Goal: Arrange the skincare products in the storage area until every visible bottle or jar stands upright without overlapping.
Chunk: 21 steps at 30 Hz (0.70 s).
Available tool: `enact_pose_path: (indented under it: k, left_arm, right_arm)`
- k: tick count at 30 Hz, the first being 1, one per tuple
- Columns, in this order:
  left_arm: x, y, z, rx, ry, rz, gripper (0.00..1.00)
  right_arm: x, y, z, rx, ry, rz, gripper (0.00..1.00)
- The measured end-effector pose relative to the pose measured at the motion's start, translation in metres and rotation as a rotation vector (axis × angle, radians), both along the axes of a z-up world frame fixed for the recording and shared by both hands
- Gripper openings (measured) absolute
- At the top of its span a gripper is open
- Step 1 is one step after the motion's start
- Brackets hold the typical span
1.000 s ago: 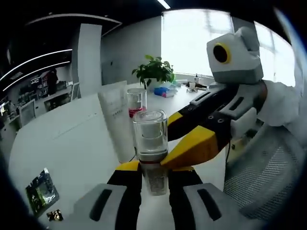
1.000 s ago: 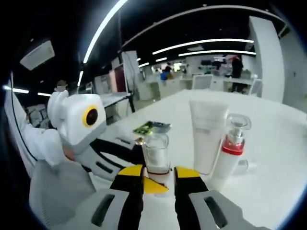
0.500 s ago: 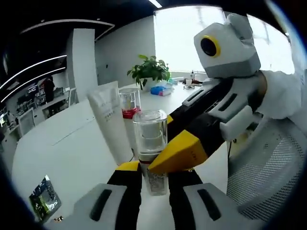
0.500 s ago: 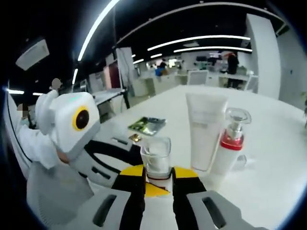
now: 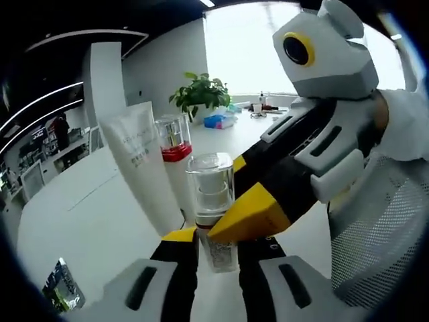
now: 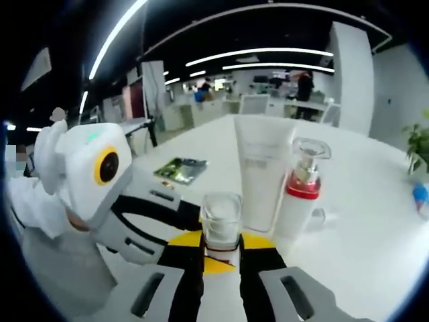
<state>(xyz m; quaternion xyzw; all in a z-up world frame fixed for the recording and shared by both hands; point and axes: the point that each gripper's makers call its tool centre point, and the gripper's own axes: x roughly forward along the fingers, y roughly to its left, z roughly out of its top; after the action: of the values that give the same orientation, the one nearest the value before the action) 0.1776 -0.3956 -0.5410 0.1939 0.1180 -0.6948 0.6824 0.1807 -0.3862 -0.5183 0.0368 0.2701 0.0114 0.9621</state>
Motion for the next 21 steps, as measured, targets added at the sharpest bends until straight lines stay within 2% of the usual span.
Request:
enact_pose_path:
  k: [5,7,13,21]
  left_arm:
    - [0.008,-0.001,-0.005,0.008,0.011,0.025,0.24]
    - [0.009,0.000,-0.009,0.016,0.017,0.028,0.26]
    - [0.011,0.004,-0.014,0.023,0.047,0.066,0.25]
    - [0.019,0.005,-0.012,0.019,0.045,0.093,0.24]
  right_arm:
    - [0.003,-0.003,-0.005,-0.012,0.013,-0.017,0.10]
    - [0.003,-0.005,-0.010,-0.057,0.038,-0.013,0.10]
    - [0.008,-0.008,-0.014,-0.048,0.031,-0.040,0.10]
    - [0.014,-0.020,-0.021,-0.055,0.034,-0.096,0.11]
